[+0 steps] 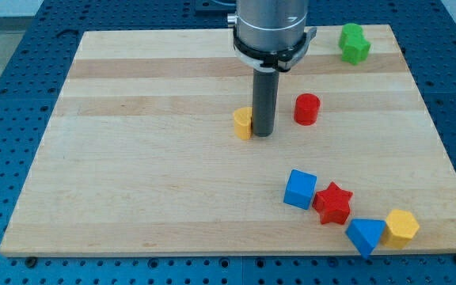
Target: Point your arm to center left
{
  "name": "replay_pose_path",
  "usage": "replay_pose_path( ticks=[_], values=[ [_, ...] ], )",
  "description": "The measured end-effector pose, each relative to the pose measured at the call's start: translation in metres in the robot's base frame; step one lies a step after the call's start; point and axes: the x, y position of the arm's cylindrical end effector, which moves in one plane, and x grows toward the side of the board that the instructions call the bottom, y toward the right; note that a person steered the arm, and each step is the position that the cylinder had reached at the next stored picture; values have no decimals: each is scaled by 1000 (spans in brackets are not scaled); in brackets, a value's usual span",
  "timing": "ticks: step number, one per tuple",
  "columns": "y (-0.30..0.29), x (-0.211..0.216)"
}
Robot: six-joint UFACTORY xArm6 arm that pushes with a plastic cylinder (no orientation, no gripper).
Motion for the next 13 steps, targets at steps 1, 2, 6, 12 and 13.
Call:
replay_pose_path(
  ticks=[1, 2, 6, 12, 13],
  values=[
    [-50, -1],
    [-82, -1],
    [-130, -1],
    [-267, -1],
    [-281, -1]
  ],
)
